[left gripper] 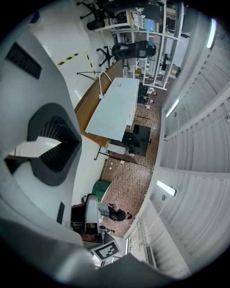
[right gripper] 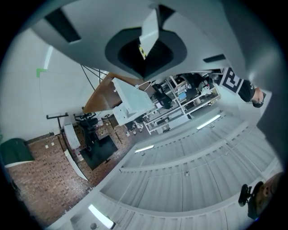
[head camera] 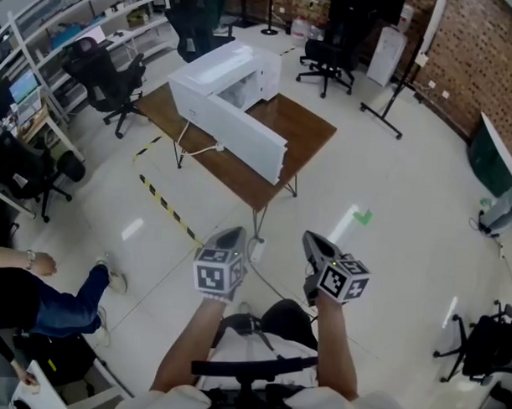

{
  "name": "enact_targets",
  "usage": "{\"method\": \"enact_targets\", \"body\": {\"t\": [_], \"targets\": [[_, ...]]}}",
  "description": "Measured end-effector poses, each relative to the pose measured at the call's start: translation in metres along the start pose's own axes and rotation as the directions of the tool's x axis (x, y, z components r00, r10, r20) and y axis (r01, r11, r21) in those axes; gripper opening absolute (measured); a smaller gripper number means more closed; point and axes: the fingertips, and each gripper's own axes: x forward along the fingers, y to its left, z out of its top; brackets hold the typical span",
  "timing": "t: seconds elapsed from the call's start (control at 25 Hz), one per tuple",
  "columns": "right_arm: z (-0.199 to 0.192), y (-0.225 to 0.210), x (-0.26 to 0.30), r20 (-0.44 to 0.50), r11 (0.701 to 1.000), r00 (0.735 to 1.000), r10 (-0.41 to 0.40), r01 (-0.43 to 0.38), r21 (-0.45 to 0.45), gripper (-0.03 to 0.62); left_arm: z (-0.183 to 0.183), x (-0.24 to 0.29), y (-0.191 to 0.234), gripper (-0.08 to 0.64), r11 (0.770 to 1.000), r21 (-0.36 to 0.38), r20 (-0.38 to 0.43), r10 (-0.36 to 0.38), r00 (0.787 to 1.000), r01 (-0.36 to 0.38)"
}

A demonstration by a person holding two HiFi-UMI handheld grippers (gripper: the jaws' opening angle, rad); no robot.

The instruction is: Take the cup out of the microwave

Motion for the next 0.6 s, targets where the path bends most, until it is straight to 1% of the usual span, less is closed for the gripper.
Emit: {"method": "enact_targets", "body": {"t": [0.28,0.4,0.6], "targets": [[0.015,-0.014,0.034,-0.010,1.000,1.000,0.005,-0.005,0.002,0.002,0.015,0.023,0.017,-0.006,1.000,-0.014,0.003,0.006,1.000,-0.006],[0.024,-0.021,0.057,-0.016,1.000,1.000,0.018,-0.018,0.006,0.002,0.025,0.035,0.029,-0.006,1.000,-0.019,0.006,0.025,1.000,-0.025],[0.053,-0.040,0.096,-0.017,1.000,1.000,0.019,-0.020,-0.009,0.001,0.047,0.064,0.052,-0.006,0.997,-0.041,0.012,0.058,0.998,-0.058]]}}
